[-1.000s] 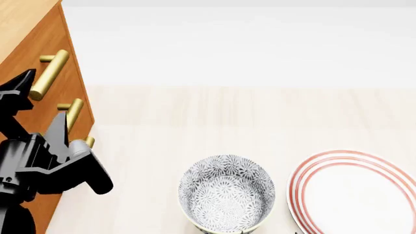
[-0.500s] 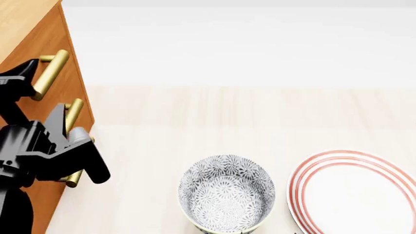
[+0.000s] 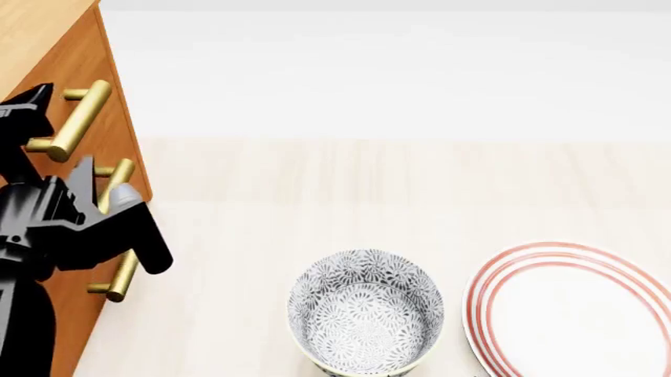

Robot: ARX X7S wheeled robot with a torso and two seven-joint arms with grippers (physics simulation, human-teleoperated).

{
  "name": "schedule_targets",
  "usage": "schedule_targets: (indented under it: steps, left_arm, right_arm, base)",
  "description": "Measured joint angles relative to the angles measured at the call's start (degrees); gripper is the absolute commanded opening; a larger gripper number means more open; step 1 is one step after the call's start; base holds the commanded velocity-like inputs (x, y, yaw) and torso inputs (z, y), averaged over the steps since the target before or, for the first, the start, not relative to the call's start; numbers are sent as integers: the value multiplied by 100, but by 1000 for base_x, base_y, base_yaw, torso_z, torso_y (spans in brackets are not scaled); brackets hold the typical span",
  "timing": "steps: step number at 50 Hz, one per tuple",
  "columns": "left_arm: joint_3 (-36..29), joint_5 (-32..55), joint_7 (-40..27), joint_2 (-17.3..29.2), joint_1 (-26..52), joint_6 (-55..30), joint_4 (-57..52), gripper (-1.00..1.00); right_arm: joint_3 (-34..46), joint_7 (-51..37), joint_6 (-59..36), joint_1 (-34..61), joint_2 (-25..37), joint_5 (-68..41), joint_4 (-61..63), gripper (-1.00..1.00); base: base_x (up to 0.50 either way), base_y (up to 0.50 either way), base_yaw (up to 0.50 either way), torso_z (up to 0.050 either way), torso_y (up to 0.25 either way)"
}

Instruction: Open the top drawer of the cabinet.

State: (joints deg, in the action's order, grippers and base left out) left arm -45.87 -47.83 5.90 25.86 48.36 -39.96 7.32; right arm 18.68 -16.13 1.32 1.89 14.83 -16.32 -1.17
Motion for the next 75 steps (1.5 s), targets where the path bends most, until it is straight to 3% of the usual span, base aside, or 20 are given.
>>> schedule_targets:
  steps: [46, 47, 75]
  left_arm:
    - [137, 331, -405, -374, 172, 128, 1064, 100]
    - [139, 336, -413, -378, 169, 130, 1080, -100]
    - [121, 307, -617, -425, 128, 257, 1326, -100]
  right_arm:
    - [106, -56, 18, 20, 72, -111, -40, 100]
    - [108, -58, 18, 20, 73, -113, -40, 100]
    - [157, -111, 19, 52, 111, -165, -54, 100]
  base:
    - [0, 0, 0, 0, 0]
    - [0, 0, 0, 0, 0]
    - [1, 0, -1, 0, 0]
